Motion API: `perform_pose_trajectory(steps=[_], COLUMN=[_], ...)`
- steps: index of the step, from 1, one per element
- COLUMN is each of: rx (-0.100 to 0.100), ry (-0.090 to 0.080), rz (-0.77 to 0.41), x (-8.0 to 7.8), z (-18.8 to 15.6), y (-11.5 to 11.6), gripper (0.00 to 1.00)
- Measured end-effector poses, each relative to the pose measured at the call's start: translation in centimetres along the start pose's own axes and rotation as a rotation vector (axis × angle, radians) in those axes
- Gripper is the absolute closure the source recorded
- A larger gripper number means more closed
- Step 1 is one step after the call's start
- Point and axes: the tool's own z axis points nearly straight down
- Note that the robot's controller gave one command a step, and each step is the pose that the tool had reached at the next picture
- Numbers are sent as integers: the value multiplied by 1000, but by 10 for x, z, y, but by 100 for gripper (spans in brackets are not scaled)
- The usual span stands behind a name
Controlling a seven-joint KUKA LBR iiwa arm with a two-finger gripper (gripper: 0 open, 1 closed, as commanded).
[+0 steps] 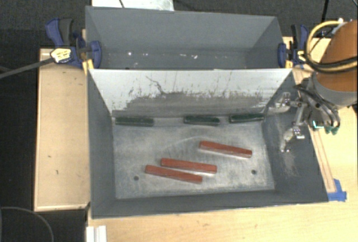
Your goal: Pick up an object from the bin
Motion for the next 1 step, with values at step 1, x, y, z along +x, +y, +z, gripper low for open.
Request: perform_pose_trajectory(steps=[1], rx=[2], ry=[-8], rz=[-3], x=[-2], z=[-4], y=[0], gripper=[0])
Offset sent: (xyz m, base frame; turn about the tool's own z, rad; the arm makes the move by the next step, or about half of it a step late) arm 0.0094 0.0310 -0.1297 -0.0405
